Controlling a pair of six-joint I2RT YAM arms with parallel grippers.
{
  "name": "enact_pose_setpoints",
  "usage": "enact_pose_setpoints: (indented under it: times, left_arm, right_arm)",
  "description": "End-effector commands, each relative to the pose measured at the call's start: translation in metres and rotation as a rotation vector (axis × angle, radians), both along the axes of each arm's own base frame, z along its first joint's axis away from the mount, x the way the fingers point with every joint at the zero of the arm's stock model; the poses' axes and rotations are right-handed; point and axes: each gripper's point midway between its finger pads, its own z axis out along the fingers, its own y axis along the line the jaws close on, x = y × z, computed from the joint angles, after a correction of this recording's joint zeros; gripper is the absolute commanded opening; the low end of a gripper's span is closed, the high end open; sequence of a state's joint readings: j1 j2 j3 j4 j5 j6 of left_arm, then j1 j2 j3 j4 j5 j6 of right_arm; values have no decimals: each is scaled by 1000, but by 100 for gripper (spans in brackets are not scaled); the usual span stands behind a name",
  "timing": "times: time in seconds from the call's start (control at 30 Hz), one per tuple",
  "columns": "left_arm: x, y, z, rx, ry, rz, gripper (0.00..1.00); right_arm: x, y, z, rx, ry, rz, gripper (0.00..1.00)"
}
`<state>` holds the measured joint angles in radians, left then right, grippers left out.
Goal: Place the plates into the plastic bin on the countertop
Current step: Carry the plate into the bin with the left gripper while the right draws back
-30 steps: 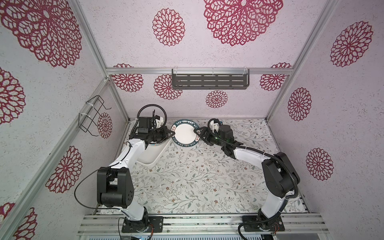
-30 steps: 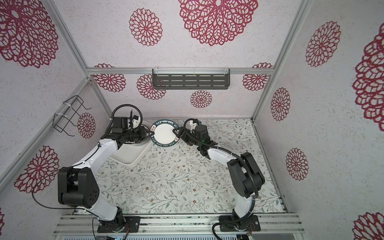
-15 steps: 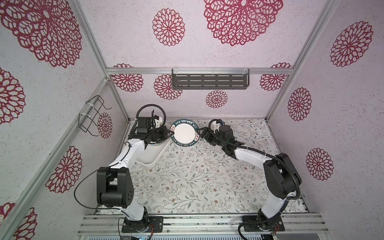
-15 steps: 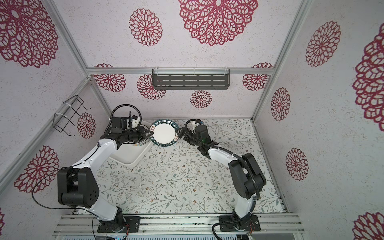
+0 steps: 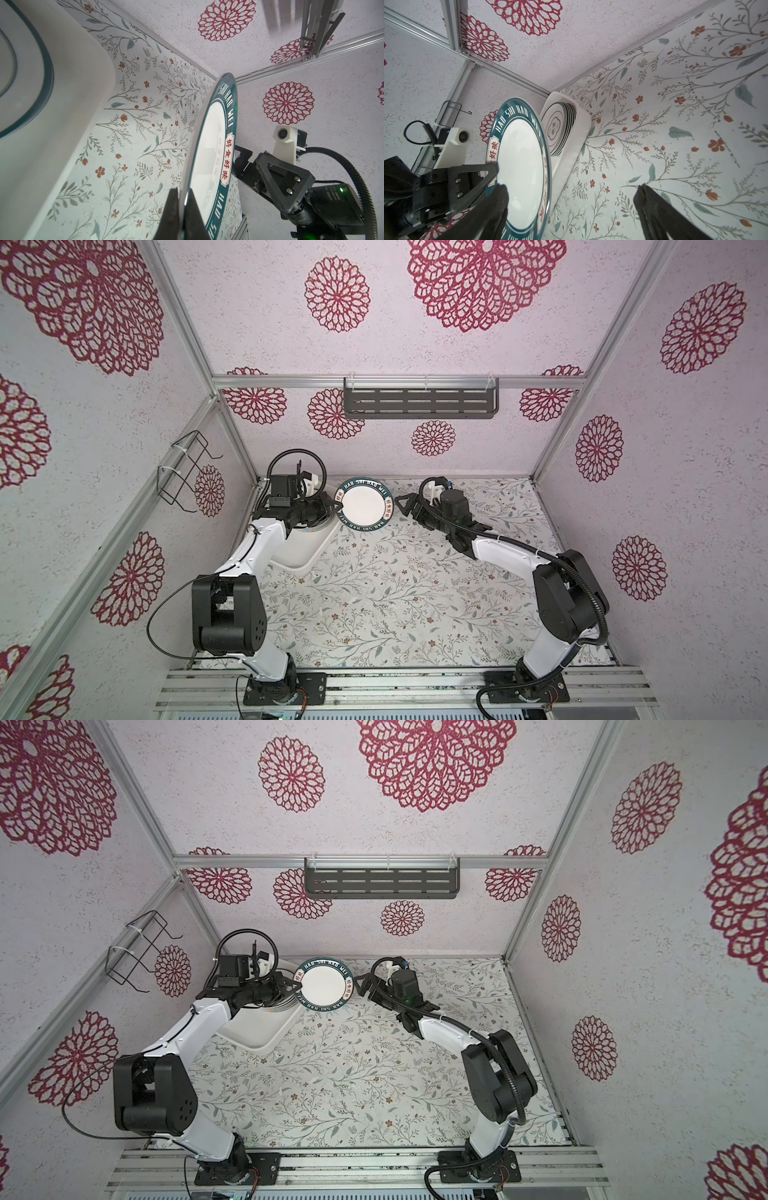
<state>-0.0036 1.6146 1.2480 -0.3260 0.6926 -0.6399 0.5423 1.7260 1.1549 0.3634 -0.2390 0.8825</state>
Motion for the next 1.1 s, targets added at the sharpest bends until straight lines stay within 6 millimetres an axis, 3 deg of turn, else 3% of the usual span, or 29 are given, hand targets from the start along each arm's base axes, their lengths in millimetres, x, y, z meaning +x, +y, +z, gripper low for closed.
enact_pose_setpoints:
  times: [0.0,0.33,0.53,1.07]
  left_arm:
    - [4,20,28,7,-93,62,0]
    - [15,79,18,-47,-72,292,0]
    - [19,118,-2,-83,-30,417,0]
    - [28,154,-58,-114,107,554,0]
  right_arm:
    - [-2,-4,36,14,-97,-5,99]
    - [-10,-15,32,1,-86,-35,99]
    - [-12,-19,29,0,-83,-50,99]
    - [-8,-20,25,5,-71,-43,99]
